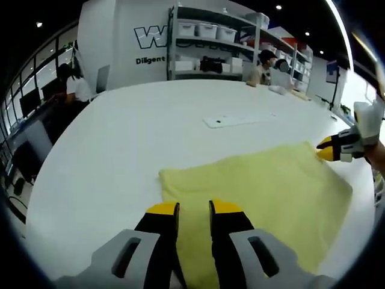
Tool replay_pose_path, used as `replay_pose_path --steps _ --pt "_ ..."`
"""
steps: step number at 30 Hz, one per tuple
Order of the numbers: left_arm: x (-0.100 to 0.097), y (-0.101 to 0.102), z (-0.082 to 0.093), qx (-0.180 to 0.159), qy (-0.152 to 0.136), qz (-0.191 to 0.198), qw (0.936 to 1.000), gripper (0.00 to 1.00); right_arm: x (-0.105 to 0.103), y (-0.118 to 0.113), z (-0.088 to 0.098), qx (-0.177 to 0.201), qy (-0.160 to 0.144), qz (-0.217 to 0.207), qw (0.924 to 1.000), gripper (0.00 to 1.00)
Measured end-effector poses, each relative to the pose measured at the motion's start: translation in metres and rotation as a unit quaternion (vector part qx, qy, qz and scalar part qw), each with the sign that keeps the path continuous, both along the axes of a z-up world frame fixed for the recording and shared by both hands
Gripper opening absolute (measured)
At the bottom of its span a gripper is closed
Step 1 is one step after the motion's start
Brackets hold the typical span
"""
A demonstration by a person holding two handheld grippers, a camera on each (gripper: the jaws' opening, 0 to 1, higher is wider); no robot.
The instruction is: Fold the garment on the visible template until the final outline fits inside the template.
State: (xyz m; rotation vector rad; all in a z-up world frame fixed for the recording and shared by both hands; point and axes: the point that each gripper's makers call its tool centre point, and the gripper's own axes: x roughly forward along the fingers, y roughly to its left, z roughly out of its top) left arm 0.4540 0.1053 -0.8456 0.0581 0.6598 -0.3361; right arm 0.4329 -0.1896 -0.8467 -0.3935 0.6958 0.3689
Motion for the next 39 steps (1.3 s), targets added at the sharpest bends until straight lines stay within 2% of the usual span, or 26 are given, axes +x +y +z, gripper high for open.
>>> replay_pose_path --steps 11,15,18,27,33,39 --pt "-0.009 -0.004 0.008 -0.005 -0.005 -0.001 1.0 0.31 -0.008 0.0 0.007 0.008 -0.006 -0.007 0.9999 0.23" --pt "-0.012 -0.003 0.011 -0.005 -0.007 0.001 1.0 0.34 -0.013 0.0 0.008 0.008 -0.006 -0.014 0.9999 0.33" --pt "-0.015 -0.004 0.012 -0.008 -0.006 0.003 0.9999 0.37 -0.015 -0.001 0.009 0.012 -0.007 -0.017 0.9998 0.34" --pt "-0.021 -0.006 0.012 -0.014 -0.002 0.008 0.9999 0.5 -0.023 0.0 0.01 0.024 -0.008 -0.024 0.9994 0.45" --pt "-0.024 -0.006 0.017 -0.022 -0.004 0.009 0.9997 0.56 -0.027 0.001 0.014 0.027 -0.01 -0.025 0.9993 0.48" --pt "-0.031 -0.006 0.021 -0.021 -0.004 0.009 0.9997 0.61 -0.033 0.004 0.017 0.034 -0.012 -0.027 0.999 0.54"
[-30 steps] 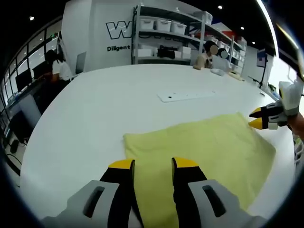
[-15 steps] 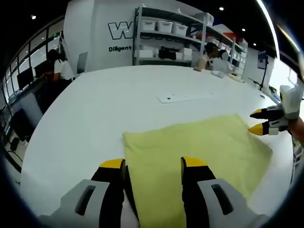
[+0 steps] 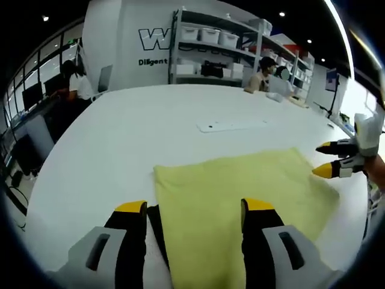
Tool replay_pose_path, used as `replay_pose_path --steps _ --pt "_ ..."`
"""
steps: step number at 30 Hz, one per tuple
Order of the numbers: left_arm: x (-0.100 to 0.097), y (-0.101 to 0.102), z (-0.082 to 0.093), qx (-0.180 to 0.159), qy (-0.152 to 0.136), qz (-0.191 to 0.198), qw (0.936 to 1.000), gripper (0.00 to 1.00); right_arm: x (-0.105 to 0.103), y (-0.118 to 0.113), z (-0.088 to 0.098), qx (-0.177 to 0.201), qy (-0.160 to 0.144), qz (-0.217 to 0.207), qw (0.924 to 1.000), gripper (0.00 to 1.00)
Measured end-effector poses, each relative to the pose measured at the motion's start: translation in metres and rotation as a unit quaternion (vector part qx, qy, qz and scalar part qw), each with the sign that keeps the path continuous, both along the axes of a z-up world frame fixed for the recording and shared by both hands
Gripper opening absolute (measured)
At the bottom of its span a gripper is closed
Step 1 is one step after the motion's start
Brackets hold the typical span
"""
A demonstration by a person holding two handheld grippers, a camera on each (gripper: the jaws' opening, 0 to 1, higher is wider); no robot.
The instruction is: Fold the garment on the visible template until the final outline fits inside the template.
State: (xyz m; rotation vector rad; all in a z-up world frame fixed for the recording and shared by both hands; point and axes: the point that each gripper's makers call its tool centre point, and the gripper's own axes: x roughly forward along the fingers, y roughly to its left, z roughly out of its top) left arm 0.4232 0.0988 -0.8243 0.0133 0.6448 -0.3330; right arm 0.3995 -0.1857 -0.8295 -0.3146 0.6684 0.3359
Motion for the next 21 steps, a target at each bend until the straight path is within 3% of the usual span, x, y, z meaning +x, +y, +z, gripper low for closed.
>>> replay_pose_path --steps 11,21 --pt "-0.014 -0.004 0.004 -0.005 -0.001 -0.003 1.0 0.7 -0.012 0.002 0.006 0.009 -0.005 -0.001 0.9999 0.62" --pt "-0.032 -0.011 0.009 -0.01 -0.003 -0.011 0.9999 0.71 -0.034 0.003 0.007 0.014 -0.004 -0.001 0.9999 0.61"
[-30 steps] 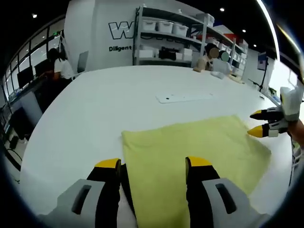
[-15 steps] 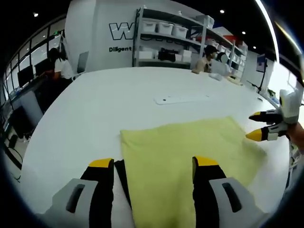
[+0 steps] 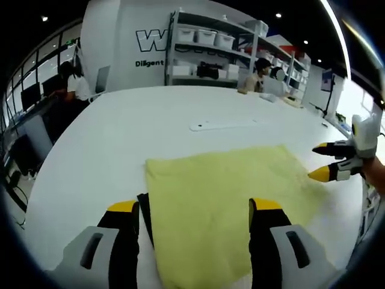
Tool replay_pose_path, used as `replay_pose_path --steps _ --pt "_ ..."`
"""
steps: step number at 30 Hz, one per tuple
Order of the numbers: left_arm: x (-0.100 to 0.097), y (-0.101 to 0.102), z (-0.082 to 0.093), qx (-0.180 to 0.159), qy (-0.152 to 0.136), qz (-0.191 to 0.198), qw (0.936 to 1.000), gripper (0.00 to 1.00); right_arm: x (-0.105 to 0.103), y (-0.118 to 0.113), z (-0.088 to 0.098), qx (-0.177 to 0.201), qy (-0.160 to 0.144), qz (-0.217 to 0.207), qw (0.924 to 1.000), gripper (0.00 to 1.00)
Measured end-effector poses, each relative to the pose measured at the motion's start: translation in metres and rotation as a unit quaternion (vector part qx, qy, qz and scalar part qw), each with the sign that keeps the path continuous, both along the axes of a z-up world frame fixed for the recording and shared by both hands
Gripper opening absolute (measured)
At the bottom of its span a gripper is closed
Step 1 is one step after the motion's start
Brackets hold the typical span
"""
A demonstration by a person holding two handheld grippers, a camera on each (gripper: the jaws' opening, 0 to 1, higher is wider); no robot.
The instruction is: Fold the garment on the visible template until the final outline fits inside the template.
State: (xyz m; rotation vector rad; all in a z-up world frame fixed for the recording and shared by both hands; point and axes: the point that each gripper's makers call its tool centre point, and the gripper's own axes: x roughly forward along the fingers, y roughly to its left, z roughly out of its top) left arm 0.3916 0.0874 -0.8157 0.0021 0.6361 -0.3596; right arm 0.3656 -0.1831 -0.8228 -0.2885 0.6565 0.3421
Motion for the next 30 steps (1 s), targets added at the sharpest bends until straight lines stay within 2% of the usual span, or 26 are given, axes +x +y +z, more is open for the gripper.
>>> replay_pose_path --steps 7,13,17,18,21,30 --pt "-0.019 0.0 0.003 -0.004 -0.002 -0.002 1.0 0.7 -0.016 0.003 0.003 0.006 -0.003 0.001 1.0 0.59" --pt "-0.038 -0.001 0.002 -0.004 -0.001 -0.005 1.0 0.69 -0.036 0.004 -0.002 0.011 0.002 0.003 0.9999 0.59" --pt "-0.045 -0.002 0.0 -0.007 0.002 -0.006 1.0 0.69 -0.043 0.004 -0.003 0.012 0.004 0.003 0.9999 0.58" --pt "-0.053 -0.002 -0.002 -0.006 0.004 -0.007 1.0 0.69 -0.051 0.003 -0.006 0.012 0.009 0.003 0.9999 0.58" --pt "-0.061 -0.002 -0.004 -0.012 0.006 -0.005 0.9999 0.68 -0.06 0.002 -0.008 0.016 0.014 0.001 0.9998 0.58" --pt "-0.088 -0.001 -0.018 -0.016 0.021 -0.005 0.9996 0.67 -0.074 0.002 -0.008 0.024 0.021 -0.001 0.9995 0.55"
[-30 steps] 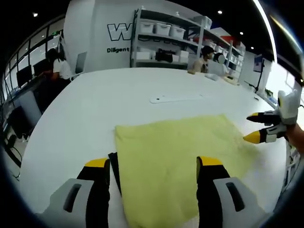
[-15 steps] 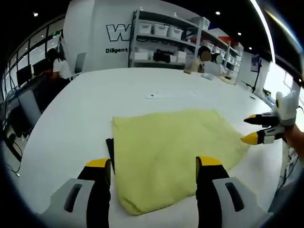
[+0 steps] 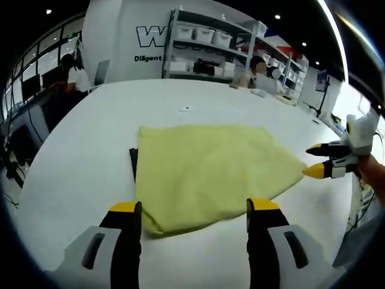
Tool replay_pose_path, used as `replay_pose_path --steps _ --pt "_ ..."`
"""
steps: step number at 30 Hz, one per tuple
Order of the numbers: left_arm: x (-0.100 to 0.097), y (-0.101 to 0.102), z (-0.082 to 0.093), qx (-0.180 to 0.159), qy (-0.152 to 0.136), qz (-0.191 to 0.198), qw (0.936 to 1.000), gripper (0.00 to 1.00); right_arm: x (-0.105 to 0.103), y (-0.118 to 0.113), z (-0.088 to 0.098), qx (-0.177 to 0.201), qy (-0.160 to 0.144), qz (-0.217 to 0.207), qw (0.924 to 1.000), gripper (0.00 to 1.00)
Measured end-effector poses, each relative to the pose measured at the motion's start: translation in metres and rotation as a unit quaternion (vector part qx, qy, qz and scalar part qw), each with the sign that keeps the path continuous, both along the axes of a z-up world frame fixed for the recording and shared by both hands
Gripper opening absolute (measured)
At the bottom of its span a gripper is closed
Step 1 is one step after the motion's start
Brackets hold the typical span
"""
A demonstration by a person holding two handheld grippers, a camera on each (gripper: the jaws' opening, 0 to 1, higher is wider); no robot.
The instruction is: Fold the garment on the visible template until the final outline fits inside the template.
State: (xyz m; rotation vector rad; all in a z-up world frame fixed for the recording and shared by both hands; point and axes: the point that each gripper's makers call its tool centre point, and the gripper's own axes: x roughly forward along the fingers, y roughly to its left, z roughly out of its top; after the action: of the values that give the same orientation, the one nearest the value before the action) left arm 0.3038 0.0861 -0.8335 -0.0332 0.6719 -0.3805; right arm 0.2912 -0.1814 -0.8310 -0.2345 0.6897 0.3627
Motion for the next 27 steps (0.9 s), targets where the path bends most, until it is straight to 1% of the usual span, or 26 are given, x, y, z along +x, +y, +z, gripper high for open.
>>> replay_pose_path --steps 7,14,23,27 --pt "-0.008 0.005 -0.007 -0.003 0.007 0.004 1.0 0.65 -0.01 -0.005 -0.008 -0.002 0.013 -0.002 0.9999 0.5" --pt "-0.011 0.013 -0.013 -0.001 0.018 0.006 0.9998 0.61 -0.012 -0.012 -0.012 0.001 0.021 -0.01 0.9997 0.41" --pt "-0.011 0.016 -0.015 0.003 0.021 0.002 0.9998 0.5 -0.015 -0.015 -0.016 -0.001 0.026 -0.009 0.9996 0.27" --pt "-0.01 0.018 -0.015 0.003 0.021 0.002 0.9998 0.45 -0.015 -0.017 -0.016 0.002 0.027 -0.011 0.9996 0.23"
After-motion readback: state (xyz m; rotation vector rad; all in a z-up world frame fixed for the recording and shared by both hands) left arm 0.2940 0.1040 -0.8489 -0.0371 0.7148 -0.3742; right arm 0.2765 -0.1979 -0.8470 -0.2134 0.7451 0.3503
